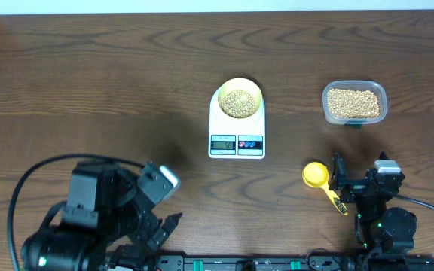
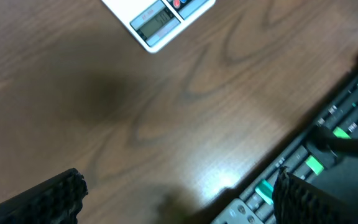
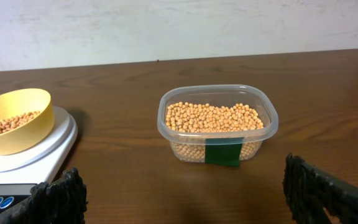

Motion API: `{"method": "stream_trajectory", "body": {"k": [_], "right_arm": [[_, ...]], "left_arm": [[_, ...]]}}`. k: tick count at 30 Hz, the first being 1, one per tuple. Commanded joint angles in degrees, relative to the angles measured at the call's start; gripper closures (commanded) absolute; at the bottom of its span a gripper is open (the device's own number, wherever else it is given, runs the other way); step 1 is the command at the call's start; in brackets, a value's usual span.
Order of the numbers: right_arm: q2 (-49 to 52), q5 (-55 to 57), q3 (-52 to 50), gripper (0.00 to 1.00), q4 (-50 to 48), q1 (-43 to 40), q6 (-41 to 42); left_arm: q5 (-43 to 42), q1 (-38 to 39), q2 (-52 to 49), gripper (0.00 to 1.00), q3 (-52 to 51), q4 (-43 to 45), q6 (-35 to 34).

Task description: Scoop item into bowl and weigh 50g on scale

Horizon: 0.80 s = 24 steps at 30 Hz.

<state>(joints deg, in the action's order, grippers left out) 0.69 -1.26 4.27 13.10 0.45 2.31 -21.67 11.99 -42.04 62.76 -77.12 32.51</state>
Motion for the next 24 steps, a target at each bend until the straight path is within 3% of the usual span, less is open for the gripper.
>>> {"method": "stream_trajectory", "body": {"k": [1, 24], "right_arm": [[-0.4, 0.3, -0.3, 0.01, -0.1, -0.9, -0.7], [-0.4, 0.3, -0.3, 0.01, -0.1, -0.9, -0.7]], "left_arm": [[0.4, -0.3, 2.1, 0.02, 1.0, -2.2, -0.9], [0.3, -4.2, 25.1, 0.02, 0.1, -2.8, -0.9]]}}
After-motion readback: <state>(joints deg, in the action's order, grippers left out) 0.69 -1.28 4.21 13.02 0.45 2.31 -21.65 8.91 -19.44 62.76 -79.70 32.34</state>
